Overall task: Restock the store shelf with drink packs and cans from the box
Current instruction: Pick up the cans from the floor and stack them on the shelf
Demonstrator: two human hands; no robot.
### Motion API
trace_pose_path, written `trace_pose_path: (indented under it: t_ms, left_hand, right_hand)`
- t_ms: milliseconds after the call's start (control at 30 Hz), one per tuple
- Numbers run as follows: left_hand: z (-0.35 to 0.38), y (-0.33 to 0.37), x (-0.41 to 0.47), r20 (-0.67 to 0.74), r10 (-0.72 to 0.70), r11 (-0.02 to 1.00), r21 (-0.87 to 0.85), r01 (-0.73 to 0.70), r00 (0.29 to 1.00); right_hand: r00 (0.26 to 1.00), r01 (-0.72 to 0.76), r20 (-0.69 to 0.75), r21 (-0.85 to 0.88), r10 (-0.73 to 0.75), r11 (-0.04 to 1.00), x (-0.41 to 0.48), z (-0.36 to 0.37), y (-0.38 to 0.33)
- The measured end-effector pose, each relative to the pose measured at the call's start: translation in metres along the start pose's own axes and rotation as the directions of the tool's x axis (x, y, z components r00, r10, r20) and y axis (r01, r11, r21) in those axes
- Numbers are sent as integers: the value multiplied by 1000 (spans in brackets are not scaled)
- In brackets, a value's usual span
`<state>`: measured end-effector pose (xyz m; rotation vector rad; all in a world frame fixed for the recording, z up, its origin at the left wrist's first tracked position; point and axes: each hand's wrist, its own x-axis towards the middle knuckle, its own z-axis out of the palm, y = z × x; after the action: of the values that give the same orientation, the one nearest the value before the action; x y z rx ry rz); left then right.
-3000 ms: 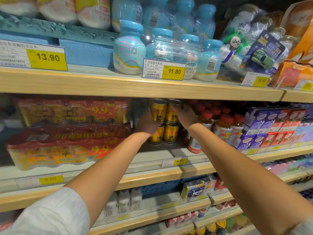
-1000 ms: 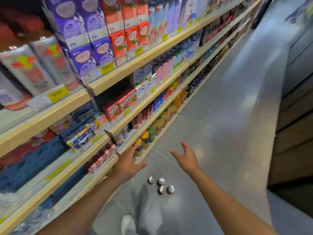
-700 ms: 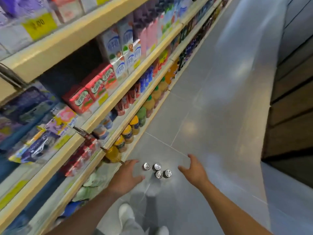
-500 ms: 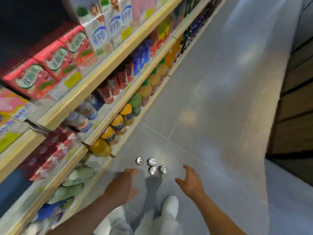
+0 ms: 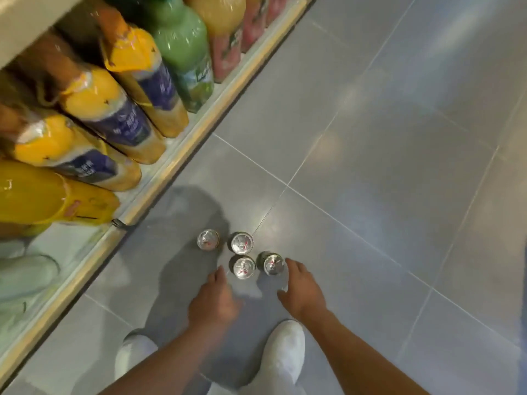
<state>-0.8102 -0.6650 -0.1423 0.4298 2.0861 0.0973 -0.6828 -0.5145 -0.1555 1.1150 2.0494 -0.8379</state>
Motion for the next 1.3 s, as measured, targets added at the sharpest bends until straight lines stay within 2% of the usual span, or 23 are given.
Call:
trace_pose_path:
  t_ms: [133, 300, 400, 600, 900, 1300]
  left_hand:
    - [40, 6, 54, -98, -14, 998, -69, 7, 995]
    - [64, 7, 88, -168, -64, 998, -13, 63, 984]
    - [71, 5, 92, -232, -14, 998, 54, 27, 973]
    - [60, -5, 75, -204, 33, 997, 81, -17, 978]
    - [-37, 7, -28, -181, 86, 996, 55, -77, 980]
    - [-232, 40, -260, -308, 223, 970, 168, -178, 925]
  right_hand:
    - [999, 24, -30, -27, -25, 999, 49, 39, 5]
    - [987, 26, -159, -76, -38, 997, 77, 69, 7]
    - [972, 34, -230, -92, -55, 995, 80, 73, 6]
    - [975, 25, -218, -103, -47, 994, 67, 61, 1]
    - [958, 75, -268, -118, -105, 990, -27, -18, -39]
    - [897, 256, -371, -13, -242, 967, -264, -184, -133]
